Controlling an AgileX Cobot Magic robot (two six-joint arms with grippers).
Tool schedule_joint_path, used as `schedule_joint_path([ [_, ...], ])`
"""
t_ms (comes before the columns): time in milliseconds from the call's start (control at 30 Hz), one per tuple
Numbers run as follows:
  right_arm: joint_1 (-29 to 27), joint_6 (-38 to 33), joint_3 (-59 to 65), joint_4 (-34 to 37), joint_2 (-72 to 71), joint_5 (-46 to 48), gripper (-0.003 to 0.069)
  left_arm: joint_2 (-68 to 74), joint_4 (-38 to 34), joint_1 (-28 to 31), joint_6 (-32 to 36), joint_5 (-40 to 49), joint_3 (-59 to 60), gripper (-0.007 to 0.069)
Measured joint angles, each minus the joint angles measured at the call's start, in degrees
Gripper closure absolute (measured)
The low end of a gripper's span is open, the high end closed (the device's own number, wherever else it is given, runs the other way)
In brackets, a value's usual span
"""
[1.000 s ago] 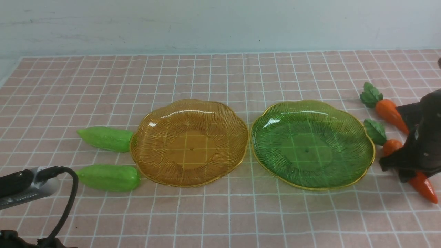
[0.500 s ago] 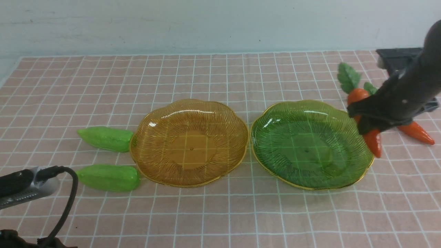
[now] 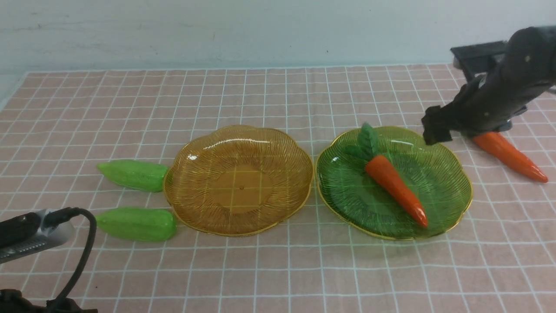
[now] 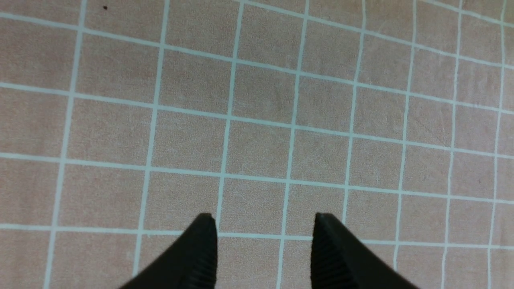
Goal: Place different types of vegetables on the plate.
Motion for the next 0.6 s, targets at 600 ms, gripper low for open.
schedule_joint_path([
  [600, -10.2, 0.9, -4.7, -12.1, 14.9, -8.3, 0.0199, 0.0, 0.0, 0.0, -2.2, 0.1, 0.0, 0.032],
])
